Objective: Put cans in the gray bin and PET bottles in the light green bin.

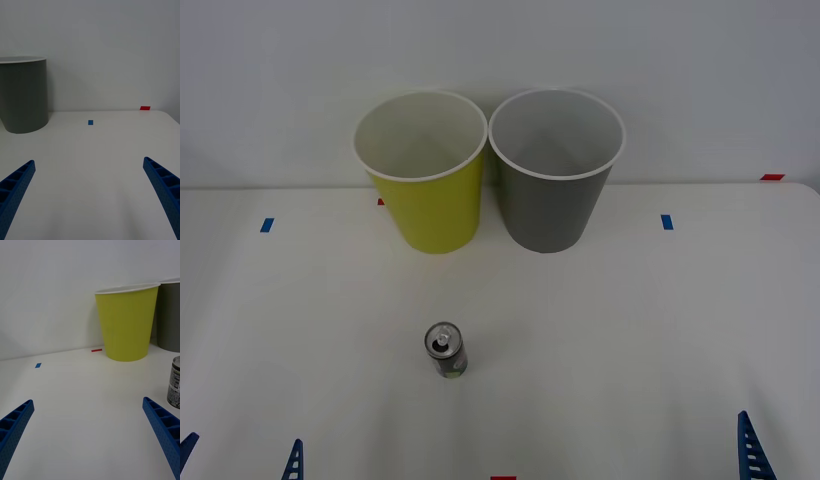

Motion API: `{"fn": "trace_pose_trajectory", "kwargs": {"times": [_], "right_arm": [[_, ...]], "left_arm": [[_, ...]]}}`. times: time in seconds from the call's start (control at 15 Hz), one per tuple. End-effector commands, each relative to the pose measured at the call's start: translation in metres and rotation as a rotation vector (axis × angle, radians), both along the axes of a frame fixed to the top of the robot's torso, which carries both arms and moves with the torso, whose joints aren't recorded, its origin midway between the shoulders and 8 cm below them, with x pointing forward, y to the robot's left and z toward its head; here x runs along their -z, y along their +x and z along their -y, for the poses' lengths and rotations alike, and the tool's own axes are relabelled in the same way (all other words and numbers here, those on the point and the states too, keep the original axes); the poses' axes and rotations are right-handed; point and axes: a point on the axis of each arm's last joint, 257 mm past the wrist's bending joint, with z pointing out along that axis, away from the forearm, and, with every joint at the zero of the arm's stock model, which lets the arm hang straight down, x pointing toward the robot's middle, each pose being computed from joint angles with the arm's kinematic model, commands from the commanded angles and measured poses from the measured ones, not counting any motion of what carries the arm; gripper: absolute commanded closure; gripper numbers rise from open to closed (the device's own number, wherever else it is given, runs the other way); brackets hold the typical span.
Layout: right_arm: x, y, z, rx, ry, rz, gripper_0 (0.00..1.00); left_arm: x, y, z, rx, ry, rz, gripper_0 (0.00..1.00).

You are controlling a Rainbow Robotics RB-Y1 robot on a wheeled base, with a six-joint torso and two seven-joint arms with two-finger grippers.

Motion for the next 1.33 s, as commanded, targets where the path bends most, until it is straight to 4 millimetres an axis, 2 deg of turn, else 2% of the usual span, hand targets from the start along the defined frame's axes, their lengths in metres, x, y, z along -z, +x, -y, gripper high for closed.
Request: {"fn": "trace_pose_trajectory", "kwargs": {"times": [0.07, 0.93, 1.0, 1.2, 1.33], "right_arm": [[0.000, 0.000, 0.000, 0.000, 0.000, 0.000, 0.00], [0.000, 0.000, 0.000, 0.000, 0.000, 0.000, 0.00], [0.000, 0.000, 0.000, 0.000, 0.000, 0.000, 0.00], [0.000, 0.000, 0.000, 0.000, 0.000, 0.000, 0.00], [0.000, 0.000, 0.000, 0.000, 0.000, 0.000, 0.00]], "left_arm": [[0.000, 0.000, 0.000, 0.000, 0.000, 0.000, 0.00], [0.000, 0.000, 0.000, 0.000, 0.000, 0.000, 0.00], [0.018, 0.001, 0.004, 0.006, -0.008, -0.031, 0.00], [0.013, 0.001, -0.001, 0.039, 0.030, -0.019, 0.00], [0.007, 0.010, 0.003, 0.100, 0.057, 0.004, 0.00]]}}
